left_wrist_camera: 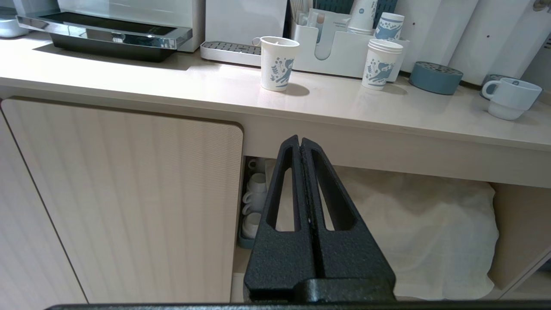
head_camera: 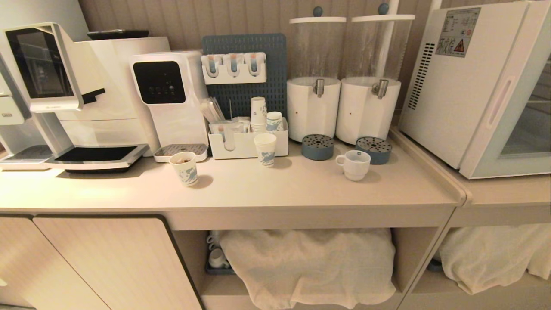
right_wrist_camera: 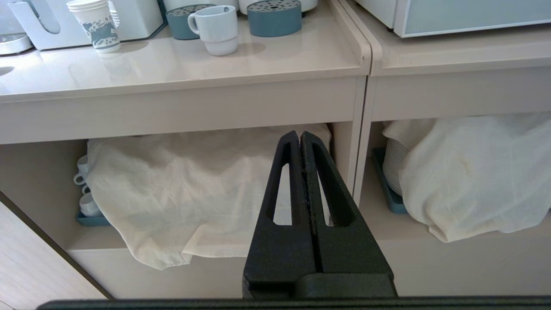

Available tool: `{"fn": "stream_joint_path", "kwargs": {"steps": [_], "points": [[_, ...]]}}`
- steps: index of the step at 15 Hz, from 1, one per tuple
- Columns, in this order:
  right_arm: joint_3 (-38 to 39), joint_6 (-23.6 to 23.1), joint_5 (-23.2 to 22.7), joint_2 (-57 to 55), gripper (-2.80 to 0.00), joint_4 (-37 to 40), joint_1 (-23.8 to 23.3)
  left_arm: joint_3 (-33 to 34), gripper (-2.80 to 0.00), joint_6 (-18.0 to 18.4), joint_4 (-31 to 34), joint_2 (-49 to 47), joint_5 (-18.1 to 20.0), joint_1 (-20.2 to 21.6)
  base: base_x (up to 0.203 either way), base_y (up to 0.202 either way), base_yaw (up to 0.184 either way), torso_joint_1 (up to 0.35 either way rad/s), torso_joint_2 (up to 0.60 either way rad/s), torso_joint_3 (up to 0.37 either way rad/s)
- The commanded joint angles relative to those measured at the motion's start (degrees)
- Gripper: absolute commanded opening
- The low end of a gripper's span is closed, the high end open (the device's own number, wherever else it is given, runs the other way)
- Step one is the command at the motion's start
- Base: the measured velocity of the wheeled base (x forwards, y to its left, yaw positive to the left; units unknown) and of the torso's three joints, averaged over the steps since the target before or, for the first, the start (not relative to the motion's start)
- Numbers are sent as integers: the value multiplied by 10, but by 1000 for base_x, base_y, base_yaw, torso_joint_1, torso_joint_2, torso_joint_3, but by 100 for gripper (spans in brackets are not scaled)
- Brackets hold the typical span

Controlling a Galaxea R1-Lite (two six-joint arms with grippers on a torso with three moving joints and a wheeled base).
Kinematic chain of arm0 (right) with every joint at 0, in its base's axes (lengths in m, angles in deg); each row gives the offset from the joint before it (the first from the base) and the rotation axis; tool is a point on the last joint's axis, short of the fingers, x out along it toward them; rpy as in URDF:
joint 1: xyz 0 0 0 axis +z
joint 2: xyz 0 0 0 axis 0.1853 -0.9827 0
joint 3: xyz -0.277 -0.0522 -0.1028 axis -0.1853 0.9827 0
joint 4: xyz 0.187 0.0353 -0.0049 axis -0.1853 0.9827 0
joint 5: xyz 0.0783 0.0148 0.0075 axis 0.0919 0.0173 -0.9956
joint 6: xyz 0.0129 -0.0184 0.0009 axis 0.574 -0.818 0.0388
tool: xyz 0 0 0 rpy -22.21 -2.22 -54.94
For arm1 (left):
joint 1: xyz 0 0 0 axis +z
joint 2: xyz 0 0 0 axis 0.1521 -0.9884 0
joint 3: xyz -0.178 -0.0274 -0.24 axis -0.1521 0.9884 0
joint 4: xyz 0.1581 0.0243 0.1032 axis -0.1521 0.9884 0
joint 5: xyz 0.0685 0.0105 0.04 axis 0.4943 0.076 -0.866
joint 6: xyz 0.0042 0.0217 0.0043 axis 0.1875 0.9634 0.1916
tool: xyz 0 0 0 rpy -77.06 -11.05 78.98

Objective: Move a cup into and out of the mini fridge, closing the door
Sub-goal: Open the freezer door

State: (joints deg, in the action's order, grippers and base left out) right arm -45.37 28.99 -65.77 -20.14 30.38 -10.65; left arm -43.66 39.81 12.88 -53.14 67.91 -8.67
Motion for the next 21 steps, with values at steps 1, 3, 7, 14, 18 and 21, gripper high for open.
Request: {"fn": "stream_joint_path", "kwargs": {"steps": [1, 3, 7, 14, 18, 21], "points": [[0, 0, 0, -1, -280, 1, 1, 23, -280, -1, -1, 3, 0, 0, 0, 0, 0, 0, 0, 0], [-1, -1, 1, -1, -280, 5, 0, 23, -280, -1, -1, 3, 0, 0, 0, 0, 0, 0, 0, 0], [-3, -1, 1, -1, -280, 9, 0, 23, -280, 0, -1, 3, 0, 0, 0, -14, -1, 1, 1, 0], [-7, -1, 2, -1, -280, 22, 0, 23, -280, 0, -1, 3, 0, 0, 0, -183, -1, 2, 3, 4], [-7, -1, 2, -1, -280, 22, 0, 23, -280, 1, -1, 3, 1, 0, 0, -193, -1, 3, 3, 2], [-7, -1, 2, -2, -280, 23, 1, 23, -280, 2, 0, 3, 0, 0, 0, -193, 0, 4, 3, 3]]}}
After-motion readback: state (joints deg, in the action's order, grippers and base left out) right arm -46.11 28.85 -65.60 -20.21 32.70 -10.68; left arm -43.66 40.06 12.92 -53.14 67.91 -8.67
